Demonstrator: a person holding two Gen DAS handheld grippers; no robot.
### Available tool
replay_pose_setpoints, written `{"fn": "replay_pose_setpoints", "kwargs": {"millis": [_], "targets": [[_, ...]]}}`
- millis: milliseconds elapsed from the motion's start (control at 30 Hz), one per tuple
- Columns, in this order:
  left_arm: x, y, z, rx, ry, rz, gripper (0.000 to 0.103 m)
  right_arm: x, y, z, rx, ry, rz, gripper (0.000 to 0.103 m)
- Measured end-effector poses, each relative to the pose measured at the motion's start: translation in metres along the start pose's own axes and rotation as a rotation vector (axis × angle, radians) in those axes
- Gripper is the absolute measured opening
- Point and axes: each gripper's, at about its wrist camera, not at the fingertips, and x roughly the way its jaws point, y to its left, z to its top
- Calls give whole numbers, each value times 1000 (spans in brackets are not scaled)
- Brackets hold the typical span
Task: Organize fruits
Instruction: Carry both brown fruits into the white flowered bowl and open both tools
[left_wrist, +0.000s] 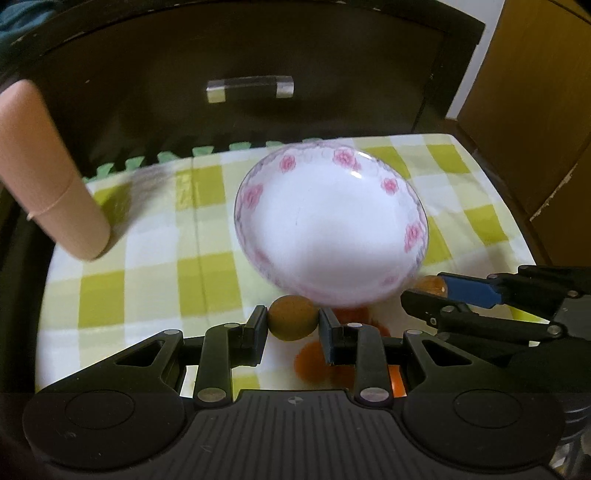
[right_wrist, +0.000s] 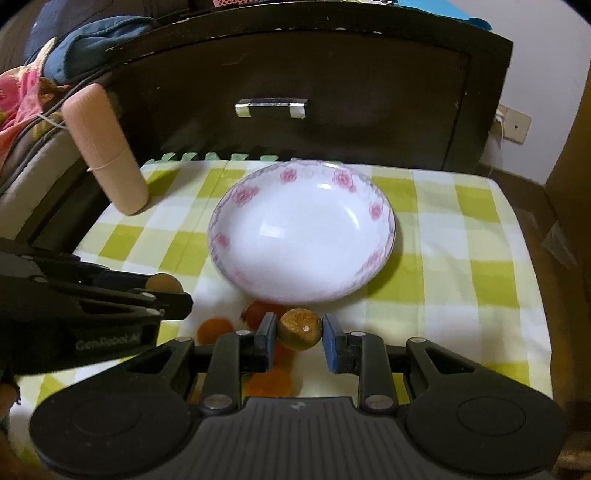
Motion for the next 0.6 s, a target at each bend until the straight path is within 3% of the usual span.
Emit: {"fn": "replay_pose_setpoints", "kwargs": {"millis": [600], "targets": [[39, -6, 37, 23, 8, 11, 36, 50, -24, 37, -2, 2, -18, 25]]}}
